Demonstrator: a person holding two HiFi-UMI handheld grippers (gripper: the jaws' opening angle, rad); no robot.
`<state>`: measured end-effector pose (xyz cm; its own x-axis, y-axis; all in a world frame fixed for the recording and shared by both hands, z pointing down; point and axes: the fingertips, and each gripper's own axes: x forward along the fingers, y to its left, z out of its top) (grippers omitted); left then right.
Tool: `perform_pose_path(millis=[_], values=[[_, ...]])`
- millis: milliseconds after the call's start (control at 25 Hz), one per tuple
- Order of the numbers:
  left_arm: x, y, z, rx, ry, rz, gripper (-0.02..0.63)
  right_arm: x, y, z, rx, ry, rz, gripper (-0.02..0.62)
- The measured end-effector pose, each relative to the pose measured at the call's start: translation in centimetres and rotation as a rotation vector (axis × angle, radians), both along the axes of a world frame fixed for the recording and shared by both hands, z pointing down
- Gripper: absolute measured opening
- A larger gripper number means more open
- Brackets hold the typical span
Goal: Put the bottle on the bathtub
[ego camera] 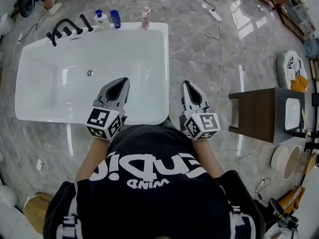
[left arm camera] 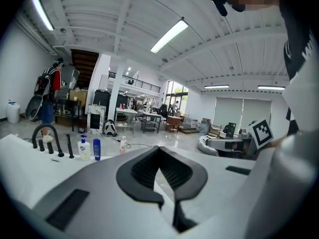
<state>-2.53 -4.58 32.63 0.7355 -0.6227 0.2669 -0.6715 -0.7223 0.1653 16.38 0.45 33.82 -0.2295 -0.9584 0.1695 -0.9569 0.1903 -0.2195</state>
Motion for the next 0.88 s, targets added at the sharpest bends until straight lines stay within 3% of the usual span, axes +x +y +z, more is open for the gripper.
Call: perform_pose_path(millis=[880], values=[[-1.3, 1.6, 0.2, -0.029, 0.018, -0.008, 0.008, -2.4, 1.9, 0.3, -0.011, -0.005, -0.010, 0.026]])
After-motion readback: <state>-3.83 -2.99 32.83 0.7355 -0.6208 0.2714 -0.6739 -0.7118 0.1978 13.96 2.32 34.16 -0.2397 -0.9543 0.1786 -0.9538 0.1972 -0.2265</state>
